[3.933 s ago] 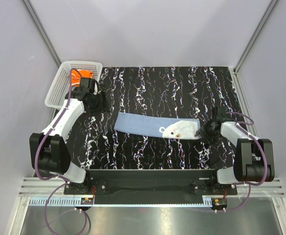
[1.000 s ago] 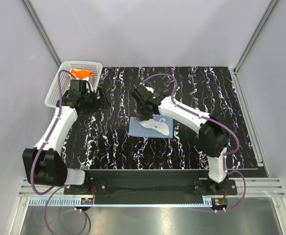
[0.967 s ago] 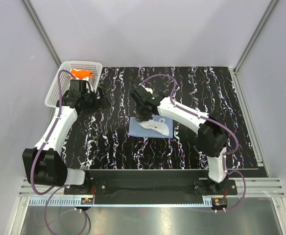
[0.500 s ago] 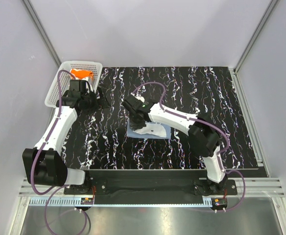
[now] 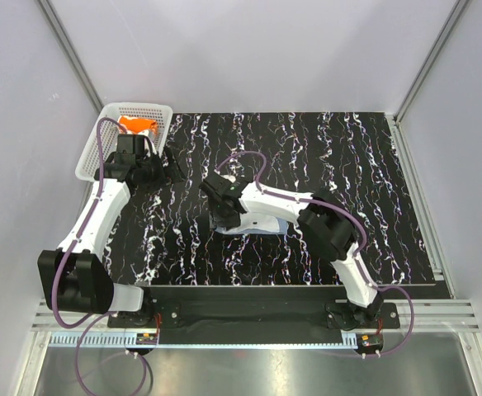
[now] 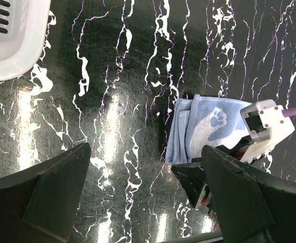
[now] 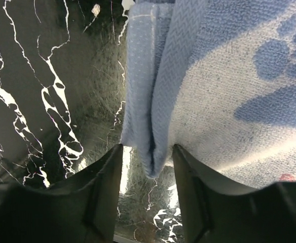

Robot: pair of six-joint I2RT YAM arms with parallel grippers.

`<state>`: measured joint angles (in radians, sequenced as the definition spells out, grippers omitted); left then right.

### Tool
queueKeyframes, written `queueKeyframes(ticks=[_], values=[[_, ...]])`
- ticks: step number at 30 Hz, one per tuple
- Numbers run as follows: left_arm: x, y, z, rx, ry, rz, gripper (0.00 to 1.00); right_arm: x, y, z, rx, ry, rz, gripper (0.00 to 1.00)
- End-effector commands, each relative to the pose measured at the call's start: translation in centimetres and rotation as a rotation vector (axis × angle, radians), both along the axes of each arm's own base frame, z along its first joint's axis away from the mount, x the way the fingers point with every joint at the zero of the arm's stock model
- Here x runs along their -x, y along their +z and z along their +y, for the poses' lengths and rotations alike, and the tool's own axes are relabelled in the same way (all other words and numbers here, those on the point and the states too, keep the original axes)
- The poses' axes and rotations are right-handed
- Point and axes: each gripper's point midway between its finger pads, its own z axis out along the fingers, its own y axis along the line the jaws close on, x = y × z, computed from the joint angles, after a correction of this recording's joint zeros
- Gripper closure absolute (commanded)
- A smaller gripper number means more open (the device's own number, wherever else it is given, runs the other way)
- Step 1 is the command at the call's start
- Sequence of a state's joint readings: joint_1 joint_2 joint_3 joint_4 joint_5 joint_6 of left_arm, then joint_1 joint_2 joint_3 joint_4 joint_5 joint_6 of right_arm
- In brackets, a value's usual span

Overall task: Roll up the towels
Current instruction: Fold the towel

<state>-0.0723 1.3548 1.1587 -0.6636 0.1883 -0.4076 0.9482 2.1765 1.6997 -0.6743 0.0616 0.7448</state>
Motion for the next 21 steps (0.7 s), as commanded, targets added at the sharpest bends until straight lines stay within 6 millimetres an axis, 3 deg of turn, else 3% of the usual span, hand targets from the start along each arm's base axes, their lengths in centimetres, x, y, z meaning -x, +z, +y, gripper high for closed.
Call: queueKeyframes(ticks=[1,4,5,7,8,11,13,14,16,17,18,20,21], values=[[-1.0,1.6,0.2,-0.004,-0.005,-0.048,0.03,-0.9,2.5,1.4,-0.047,0.025,-0.064,0.47],[-1.0,1.5,0.3,-0.009,-0.001,-0.048,0.03,-1.6,5.8,1.4,-0.072,0.03,-0.128,0.41],[-1.0,1.5,0.4,-0.012,0.002,-0.048,0.03,-1.9,7.7,1.4,-0.092,0.028,-0.16,0.39],[-1.1,1.4,0.4,-0.015,0.006,-0.049,0.03,-2.4,9.7,0.4,-0.083,0.006,-0.208,0.34],[-1.0,1.2,0.5,-0.017,0.007,-0.046,0.03,-2.5,11.9,-0.1,-0.109,-0.006,-0.241,0.32],[-1.1,1.2,0.4,-0.015,0.006,-0.05,0.03,-2.3,13.8,-2.3,-0.135,-0.034,-0.264,0.29],[-1.2,1.1,0.3,-0.014,0.003,-0.052,0.03,-2.1,14.3,-3.6,-0.147,-0.066,-0.263,0.3],[-1.2,1.1,0.2,-0.012,-0.001,-0.053,0.04,-2.0,13.7,-5.7,-0.133,-0.099,-0.251,0.32],[-1.2,1.0,0.0,-0.013,-0.01,-0.054,0.04,-2.2,13.2,-7.2,-0.166,-0.143,-0.232,0.37],[-1.2,0.9,-0.2,-0.017,-0.016,-0.053,0.05,-2.3,11.8,-9.7,-0.16,-0.188,-0.206,0.4],[-1.1,0.9,-0.5,-0.018,-0.023,-0.055,0.05,-2.4,11.7,-9.8,-0.216,-0.195,-0.187,0.52],[-1.1,0.8,-0.7,-0.028,-0.031,-0.05,0.06,-2.8,10.3,-11.9,-0.259,-0.253,-0.16,0.61],[-1.0,0.6,-1.0,-0.033,-0.041,-0.045,0.07,-2.5,9.9,-12.0,-0.284,-0.244,-0.137,0.67]])
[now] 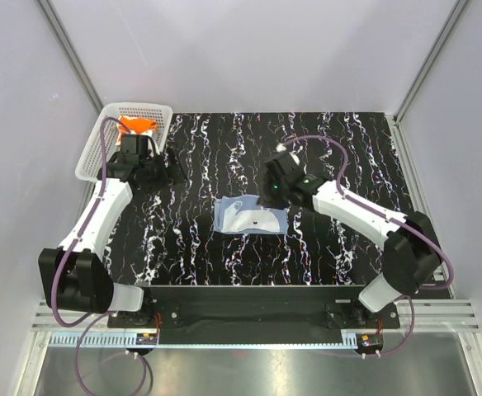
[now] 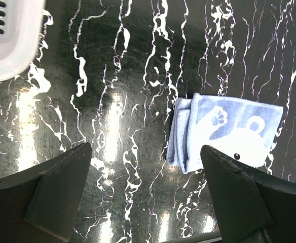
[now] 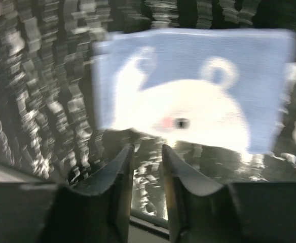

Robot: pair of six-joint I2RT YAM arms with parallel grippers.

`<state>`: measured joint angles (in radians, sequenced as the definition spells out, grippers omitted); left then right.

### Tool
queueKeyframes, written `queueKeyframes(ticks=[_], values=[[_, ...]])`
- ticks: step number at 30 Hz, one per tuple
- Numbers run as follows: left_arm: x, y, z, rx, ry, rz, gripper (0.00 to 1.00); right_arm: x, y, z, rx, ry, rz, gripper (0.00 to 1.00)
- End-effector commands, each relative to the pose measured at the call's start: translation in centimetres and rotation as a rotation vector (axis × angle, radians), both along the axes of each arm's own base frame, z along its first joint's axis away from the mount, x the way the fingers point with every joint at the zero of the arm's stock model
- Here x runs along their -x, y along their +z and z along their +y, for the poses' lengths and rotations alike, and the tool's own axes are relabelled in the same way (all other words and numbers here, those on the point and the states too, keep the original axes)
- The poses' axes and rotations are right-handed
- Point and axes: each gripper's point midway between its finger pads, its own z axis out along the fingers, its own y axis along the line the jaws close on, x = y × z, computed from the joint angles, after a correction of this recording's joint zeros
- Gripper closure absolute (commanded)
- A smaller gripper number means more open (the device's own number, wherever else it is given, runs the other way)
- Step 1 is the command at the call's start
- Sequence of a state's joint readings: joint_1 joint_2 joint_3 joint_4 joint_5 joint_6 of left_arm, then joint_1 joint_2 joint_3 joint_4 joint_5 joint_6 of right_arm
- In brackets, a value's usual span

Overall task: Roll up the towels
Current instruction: Fold the towel

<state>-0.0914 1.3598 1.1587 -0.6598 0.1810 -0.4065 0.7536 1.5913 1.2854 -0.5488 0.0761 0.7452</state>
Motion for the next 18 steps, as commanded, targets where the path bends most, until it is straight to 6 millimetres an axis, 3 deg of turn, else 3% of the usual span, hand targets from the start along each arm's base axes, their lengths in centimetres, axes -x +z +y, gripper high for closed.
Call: queueKeyframes(ticks=[1,4,7,12,18], values=[[-1.0,0.7,-0.6,-0.036,-0.032,-0.047,0.07,-0.1,-2.8,-1.2,-0.087,-0.025,0.07,0.69],[-0.8,0.6,-1.4,-0.05,-0.06,-0.046,0.08,0.0,-4.7,-1.3,-0.082,0.009,0.106,0.85],[-0.7,0.2,-2.0,-0.078,-0.078,-0.035,0.09,0.0,-7.4,-0.8,-0.082,0.031,0.157,0.94],[-0.1,-0.4,-3.1,-0.117,-0.115,-0.019,0.09,0.3,-10.3,-0.9,-0.131,0.026,0.217,1.0],[0.0,-0.8,-4.2,-0.124,-0.149,-0.007,0.1,1.9,-13.1,-2.3,-0.098,0.003,0.285,1.0]])
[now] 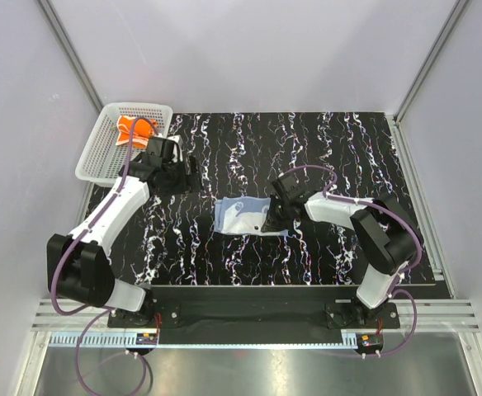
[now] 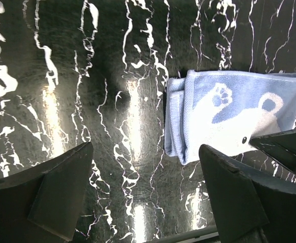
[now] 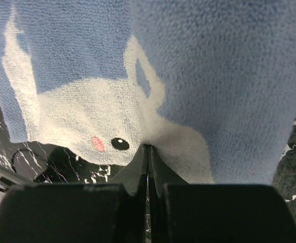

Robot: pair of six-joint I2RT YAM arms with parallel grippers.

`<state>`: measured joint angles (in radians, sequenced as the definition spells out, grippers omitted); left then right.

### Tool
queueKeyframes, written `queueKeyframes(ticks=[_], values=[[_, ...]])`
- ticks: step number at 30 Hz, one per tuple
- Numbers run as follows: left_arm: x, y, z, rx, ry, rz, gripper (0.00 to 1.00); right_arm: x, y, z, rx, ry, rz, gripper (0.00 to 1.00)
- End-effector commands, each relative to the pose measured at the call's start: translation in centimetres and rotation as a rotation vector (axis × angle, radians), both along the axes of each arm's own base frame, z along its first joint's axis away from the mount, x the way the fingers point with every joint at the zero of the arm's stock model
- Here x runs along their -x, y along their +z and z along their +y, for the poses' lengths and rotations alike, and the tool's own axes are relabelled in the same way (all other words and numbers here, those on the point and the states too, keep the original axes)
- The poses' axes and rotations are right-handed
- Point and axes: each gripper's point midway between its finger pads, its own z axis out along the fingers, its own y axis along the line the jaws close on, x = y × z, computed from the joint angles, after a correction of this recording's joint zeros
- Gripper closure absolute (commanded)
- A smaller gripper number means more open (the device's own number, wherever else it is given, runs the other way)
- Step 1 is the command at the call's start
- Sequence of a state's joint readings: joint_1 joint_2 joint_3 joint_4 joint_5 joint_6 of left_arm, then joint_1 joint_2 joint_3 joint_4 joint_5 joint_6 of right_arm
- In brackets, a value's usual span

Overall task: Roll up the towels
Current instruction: Fold the towel

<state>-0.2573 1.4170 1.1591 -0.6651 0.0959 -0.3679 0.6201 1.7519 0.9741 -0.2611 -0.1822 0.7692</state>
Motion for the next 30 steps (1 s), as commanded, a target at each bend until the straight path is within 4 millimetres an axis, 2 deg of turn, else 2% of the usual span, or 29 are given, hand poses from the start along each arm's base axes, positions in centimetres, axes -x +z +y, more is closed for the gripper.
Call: queueKeyframes(ticks=[1,6,10,13,15,16,18,19,20,22,24,26,27,29,30], values=[[-1.0,1.4,-0.2,-0.023,-0.013,-0.044,0.1,0.1,-0.4,0.3,-0.037,-0.005,0.01,1.0],[-0.8,0.9,-0.7,-0.041,-0.029,-0.032,0.12,1.3,-1.7,-0.6,-0.009,-0.008,0.046,1.0],[-0.6,0.4,-1.0,-0.075,-0.04,-0.024,0.15,1.9,-1.3,-1.0,-0.003,0.001,0.052,1.0],[-0.6,0.1,-1.4,-0.096,-0.056,-0.013,0.17,2.2,0.3,-1.4,0.0,0.017,0.032,1.0],[-0.5,-0.3,-1.8,-0.098,-0.061,0.004,0.18,2.3,2.3,-1.6,-0.007,0.029,0.003,1.0],[-0.8,-0.4,-1.6,-0.117,-0.044,0.006,0.18,2.1,3.9,-1.4,-0.022,0.036,-0.027,0.96],[-0.9,-0.6,-2.0,-0.106,-0.031,0.021,0.19,2.4,5.0,-1.8,-0.011,0.052,-0.037,0.9],[-1.3,-0.5,-2.5,-0.1,-0.035,0.025,0.19,2.1,6.3,-1.7,-0.024,0.056,-0.064,0.86],[-1.2,-0.7,-3.1,-0.102,-0.044,0.033,0.19,2.3,6.6,-2.0,-0.011,0.057,-0.062,0.81],[-1.8,-0.5,-4.4,-0.093,-0.045,0.03,0.2,2.0,7.9,-2.1,-0.014,0.059,-0.093,0.78],[-1.9,-1.2,-6.1,-0.105,-0.066,0.041,0.21,2.0,8.1,-2.6,0.002,0.051,-0.108,0.77],[-2.4,-0.9,-7.9,-0.101,-0.093,0.026,0.23,1.7,7.6,-3.0,0.025,0.043,-0.123,0.78],[-2.6,-1.8,-8.4,-0.111,-0.098,0.046,0.26,1.7,7.3,-3.2,0.036,0.04,-0.121,0.79],[-3.3,-1.9,-9.6,-0.112,-0.113,0.04,0.3,1.8,5.7,-3.8,0.058,0.028,-0.096,0.82],[-3.7,-2.9,-9.9,-0.123,-0.116,0.059,0.33,1.8,5.0,-4.0,0.064,0.02,-0.081,0.85]])
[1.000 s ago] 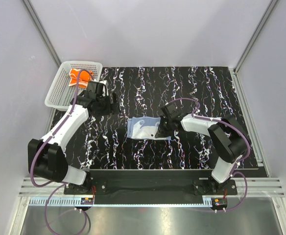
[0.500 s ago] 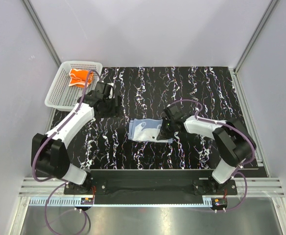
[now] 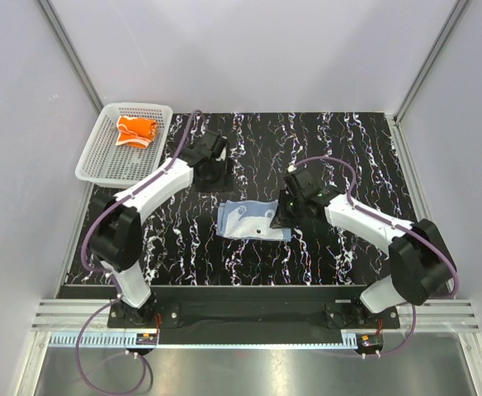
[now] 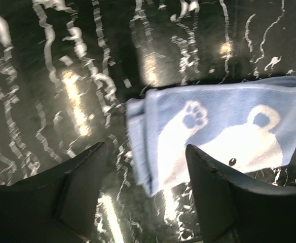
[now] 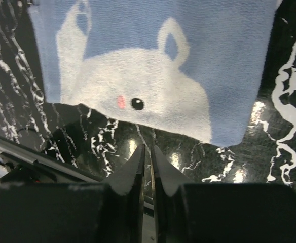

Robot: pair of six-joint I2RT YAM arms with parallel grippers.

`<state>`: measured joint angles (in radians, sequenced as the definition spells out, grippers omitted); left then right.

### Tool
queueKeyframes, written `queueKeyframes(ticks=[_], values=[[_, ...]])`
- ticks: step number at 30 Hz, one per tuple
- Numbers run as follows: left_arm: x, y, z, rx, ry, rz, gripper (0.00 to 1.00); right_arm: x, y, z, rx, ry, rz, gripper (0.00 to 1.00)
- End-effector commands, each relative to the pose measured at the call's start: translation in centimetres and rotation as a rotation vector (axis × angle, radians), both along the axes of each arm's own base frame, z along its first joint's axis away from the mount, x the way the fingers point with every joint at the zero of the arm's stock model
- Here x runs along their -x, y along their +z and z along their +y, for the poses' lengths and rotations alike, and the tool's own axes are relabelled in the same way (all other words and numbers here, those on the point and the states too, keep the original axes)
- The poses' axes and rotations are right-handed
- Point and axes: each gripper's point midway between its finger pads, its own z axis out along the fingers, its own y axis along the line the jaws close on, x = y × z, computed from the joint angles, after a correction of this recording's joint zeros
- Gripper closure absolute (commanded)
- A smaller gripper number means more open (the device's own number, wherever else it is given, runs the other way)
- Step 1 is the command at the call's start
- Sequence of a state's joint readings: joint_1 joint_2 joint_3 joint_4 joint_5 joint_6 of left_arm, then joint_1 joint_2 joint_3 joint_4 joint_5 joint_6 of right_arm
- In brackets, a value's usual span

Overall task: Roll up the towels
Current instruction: Fold the towel

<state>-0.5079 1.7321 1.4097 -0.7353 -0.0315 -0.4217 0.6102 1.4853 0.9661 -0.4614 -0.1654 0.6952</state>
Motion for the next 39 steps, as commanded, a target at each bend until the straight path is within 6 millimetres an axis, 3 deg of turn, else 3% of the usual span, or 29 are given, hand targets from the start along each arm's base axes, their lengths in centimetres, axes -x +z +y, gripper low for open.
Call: queueKeyframes(ticks=[1,7,11,15,22,25,26,29,35,39], values=[[-2.3,-0.1,-1.4,-0.008,0.016,-0.036,0.35,-0.2,-2.6,-1.7,0.061,-0.033,0.019,0.87],[-3.1,-4.0,-2.2,-0.066,-0.004,0.023,0.5,0.9,-6.3,-2.6,0.066,-0.045,0.102,0.94],[-3.0,-6.4,-2.5,-0.078,-0.01,0.058,0.57,1.4,-6.9,-2.9,0.069,-0.045,0.114,0.95],[-2.9,-7.5,-3.1,-0.067,-0.019,0.07,0.61,1.7,-7.4,-3.0,0.076,-0.036,0.129,0.96],[-3.0,-8.3,-3.5,-0.062,-0.031,0.071,0.66,2.0,-7.8,-3.1,0.077,-0.024,0.137,0.97],[-2.9,-8.8,-3.4,-0.066,-0.034,0.079,0.74,2.0,-7.9,-3.1,0.081,-0.025,0.14,0.97],[-3.0,-8.8,-3.5,-0.065,-0.033,0.082,0.77,1.9,-7.9,-3.0,0.081,-0.02,0.139,0.97],[-3.0,-8.6,-3.6,-0.062,-0.034,0.077,0.99,2.0,-8.0,-3.0,0.081,-0.016,0.14,0.97],[-3.4,-7.2,-3.8,-0.049,-0.036,0.045,1.0,1.9,-8.1,-3.1,0.083,-0.017,0.14,0.97],[-3.9,-6.0,-2.7,-0.09,-0.004,0.011,1.0,2.0,-8.2,-3.0,0.085,-0.011,0.14,0.97]])
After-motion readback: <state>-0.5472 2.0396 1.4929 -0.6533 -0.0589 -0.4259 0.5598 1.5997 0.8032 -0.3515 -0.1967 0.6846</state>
